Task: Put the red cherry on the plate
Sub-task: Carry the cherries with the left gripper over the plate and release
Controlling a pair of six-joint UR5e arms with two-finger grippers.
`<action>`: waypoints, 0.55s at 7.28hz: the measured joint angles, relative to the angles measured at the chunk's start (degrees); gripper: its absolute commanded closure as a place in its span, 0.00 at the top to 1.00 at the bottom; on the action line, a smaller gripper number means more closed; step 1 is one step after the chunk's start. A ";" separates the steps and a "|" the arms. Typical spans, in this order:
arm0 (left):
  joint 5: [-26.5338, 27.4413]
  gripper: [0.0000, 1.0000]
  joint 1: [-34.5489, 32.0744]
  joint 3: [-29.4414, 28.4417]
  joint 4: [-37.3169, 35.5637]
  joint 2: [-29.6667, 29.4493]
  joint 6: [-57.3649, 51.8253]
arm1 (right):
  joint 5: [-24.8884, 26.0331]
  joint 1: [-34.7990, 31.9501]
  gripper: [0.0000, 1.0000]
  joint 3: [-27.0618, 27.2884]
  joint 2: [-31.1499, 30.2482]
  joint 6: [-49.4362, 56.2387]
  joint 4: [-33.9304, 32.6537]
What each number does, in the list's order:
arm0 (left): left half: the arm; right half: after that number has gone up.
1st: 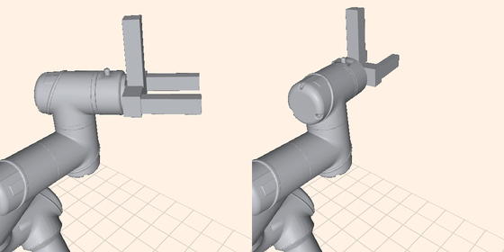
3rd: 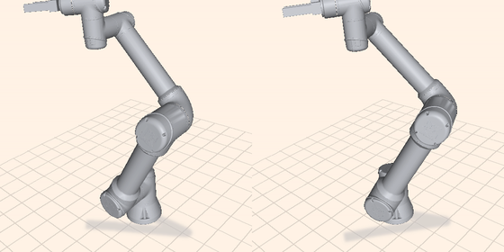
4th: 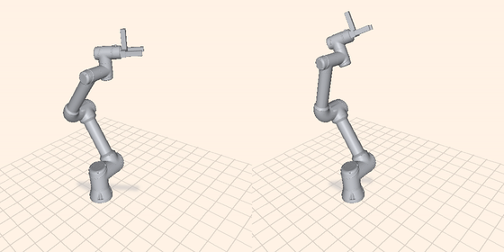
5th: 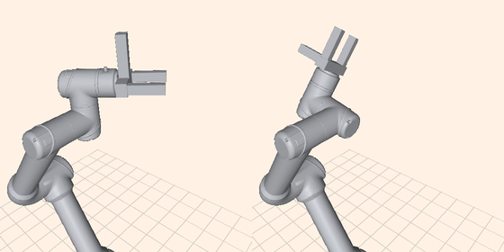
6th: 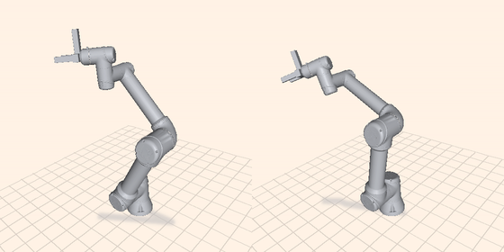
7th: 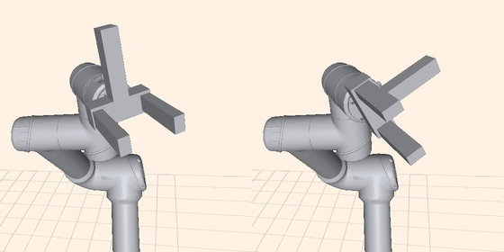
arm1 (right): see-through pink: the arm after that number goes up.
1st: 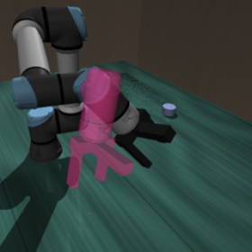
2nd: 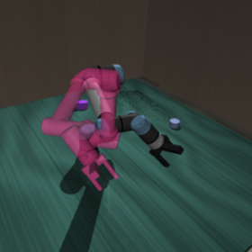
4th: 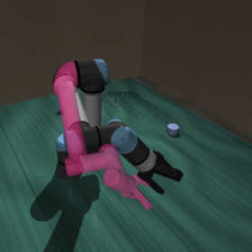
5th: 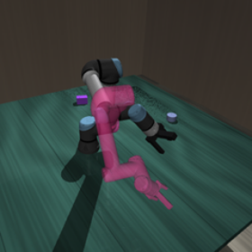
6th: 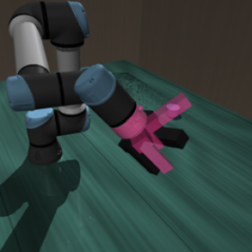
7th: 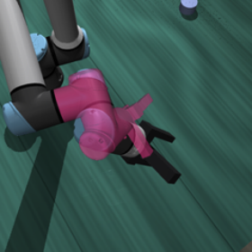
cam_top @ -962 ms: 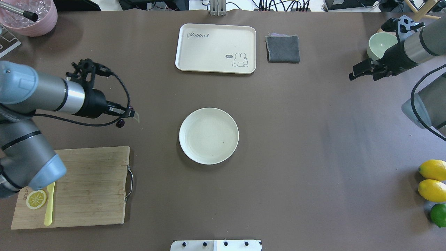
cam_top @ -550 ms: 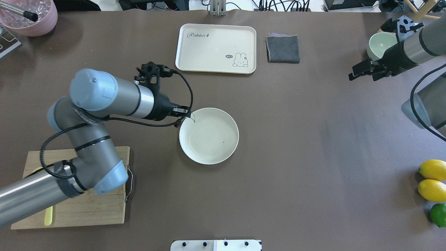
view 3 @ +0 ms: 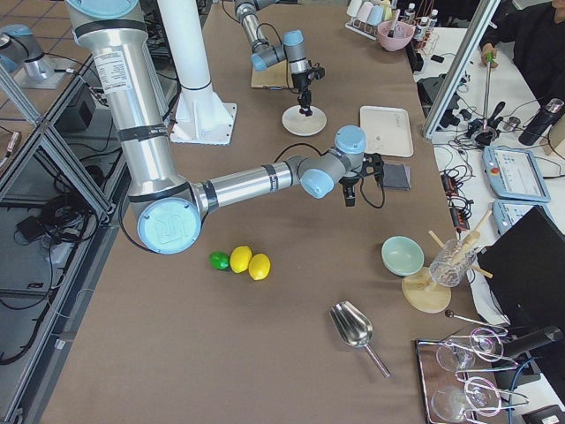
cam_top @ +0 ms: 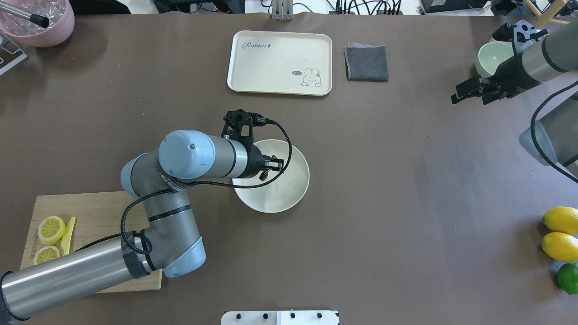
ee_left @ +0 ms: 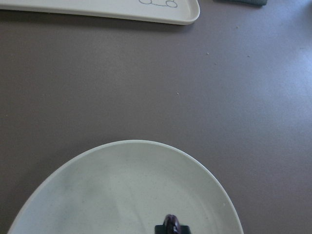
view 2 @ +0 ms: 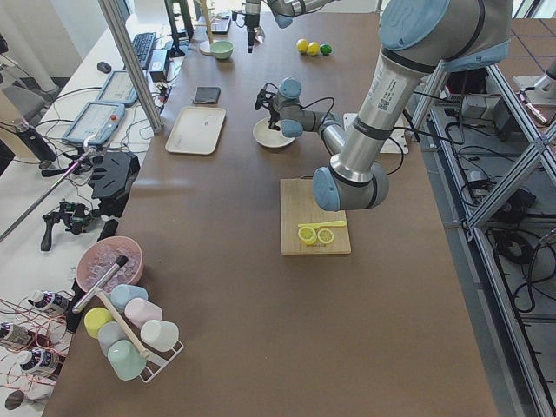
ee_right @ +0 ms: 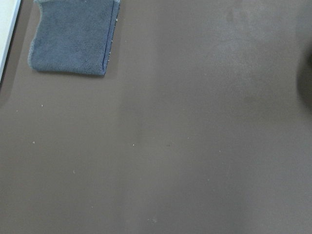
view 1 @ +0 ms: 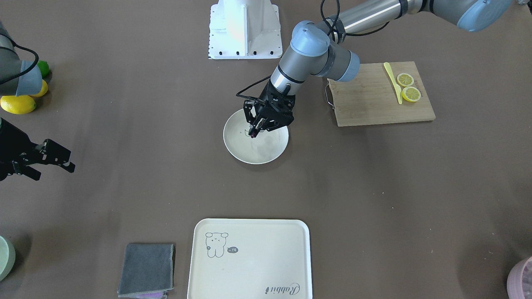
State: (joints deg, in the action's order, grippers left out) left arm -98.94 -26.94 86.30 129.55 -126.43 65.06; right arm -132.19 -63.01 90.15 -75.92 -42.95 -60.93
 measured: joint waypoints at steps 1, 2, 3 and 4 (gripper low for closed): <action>1.17 0.98 0.46 -0.65 0.12 0.00 -0.04 | 0.00 -0.01 1.00 0.00 0.09 -0.02 -0.05; 3.01 0.98 1.23 -0.79 0.16 0.01 0.02 | 0.00 -0.01 1.00 -0.02 0.17 -0.03 -0.11; 4.03 0.98 1.48 -0.41 0.09 0.15 0.15 | 0.00 -0.01 1.00 -0.05 0.21 -0.03 -0.14; 4.42 0.98 0.80 0.71 -0.14 0.41 0.23 | -0.01 -0.14 1.00 -0.05 0.24 -0.02 -0.17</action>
State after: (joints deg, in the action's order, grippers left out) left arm -94.52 -26.13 87.02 129.41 -126.03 65.29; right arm -132.20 -63.14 90.10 -75.68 -42.96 -61.10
